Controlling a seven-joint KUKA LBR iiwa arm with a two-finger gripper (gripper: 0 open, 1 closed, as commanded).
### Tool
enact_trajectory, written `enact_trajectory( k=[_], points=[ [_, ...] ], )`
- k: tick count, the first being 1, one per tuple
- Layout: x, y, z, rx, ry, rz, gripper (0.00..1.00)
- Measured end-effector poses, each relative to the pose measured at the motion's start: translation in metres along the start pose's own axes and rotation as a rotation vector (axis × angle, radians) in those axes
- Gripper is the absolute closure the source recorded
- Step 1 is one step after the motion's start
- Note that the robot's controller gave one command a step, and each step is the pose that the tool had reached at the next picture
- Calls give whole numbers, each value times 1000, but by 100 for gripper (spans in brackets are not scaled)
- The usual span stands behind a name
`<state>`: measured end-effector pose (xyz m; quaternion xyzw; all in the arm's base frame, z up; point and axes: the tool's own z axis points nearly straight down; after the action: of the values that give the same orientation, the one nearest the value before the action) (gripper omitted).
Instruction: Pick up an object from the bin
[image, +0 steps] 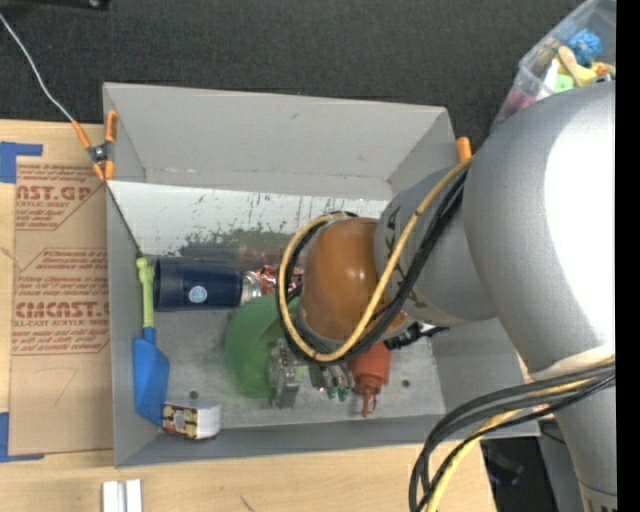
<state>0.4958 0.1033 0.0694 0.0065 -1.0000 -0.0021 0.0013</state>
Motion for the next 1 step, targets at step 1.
enact_trajectory(
  k=[1],
  points=[
    [0, 0, 0, 0, 0, 0, 100]
  ],
)
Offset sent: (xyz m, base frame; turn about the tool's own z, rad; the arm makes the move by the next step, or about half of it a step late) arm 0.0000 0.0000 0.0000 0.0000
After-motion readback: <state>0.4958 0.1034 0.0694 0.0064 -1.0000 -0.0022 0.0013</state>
